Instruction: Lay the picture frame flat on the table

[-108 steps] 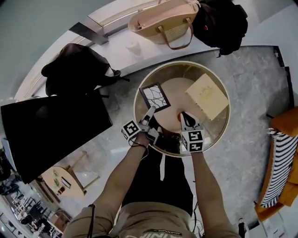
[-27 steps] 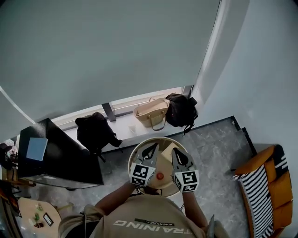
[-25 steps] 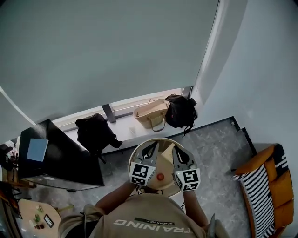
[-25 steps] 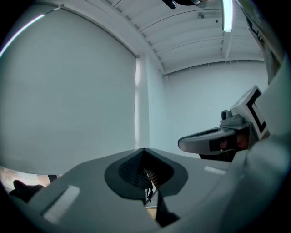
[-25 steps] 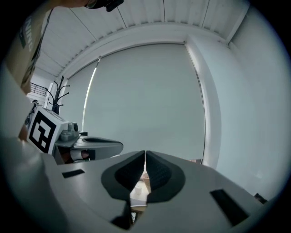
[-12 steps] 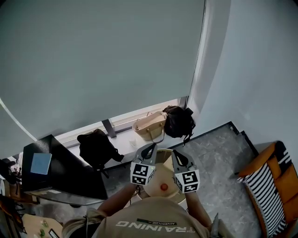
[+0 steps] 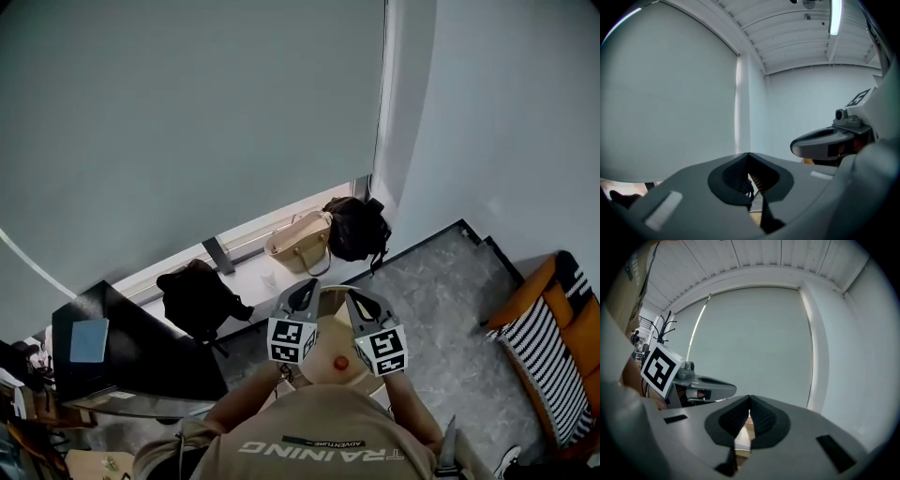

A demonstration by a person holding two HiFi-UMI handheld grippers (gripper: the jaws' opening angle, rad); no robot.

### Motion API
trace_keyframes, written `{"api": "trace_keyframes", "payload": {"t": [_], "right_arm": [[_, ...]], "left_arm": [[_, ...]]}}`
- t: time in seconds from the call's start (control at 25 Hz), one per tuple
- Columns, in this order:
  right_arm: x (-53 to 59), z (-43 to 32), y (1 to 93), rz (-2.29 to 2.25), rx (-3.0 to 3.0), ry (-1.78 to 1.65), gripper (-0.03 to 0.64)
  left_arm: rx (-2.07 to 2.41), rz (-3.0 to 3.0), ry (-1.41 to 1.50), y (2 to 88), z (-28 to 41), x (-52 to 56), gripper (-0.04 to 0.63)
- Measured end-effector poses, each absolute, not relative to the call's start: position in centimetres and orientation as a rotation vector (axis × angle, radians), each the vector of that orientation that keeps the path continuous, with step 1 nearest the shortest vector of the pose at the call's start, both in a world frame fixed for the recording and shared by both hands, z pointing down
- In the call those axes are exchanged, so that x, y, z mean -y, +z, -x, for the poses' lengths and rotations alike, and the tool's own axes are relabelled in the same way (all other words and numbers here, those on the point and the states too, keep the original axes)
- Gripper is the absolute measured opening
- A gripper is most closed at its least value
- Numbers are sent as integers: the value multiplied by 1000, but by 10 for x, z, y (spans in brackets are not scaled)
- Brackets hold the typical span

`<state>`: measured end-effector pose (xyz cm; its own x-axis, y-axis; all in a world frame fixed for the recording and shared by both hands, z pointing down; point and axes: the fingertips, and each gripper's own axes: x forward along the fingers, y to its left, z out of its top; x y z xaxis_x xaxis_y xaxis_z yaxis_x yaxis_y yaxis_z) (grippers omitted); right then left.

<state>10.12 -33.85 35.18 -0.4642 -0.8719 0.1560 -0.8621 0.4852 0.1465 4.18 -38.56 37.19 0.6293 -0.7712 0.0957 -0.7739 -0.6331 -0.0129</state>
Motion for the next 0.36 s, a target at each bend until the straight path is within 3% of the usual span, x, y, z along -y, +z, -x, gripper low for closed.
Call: {"api": "trace_keyframes", "payload": {"t": [0.36], "right_arm": [[336,-101,358,-1480,2523,-31,8]], "left_arm": [[1316,-2826,136,365,-44,387,6]]}}
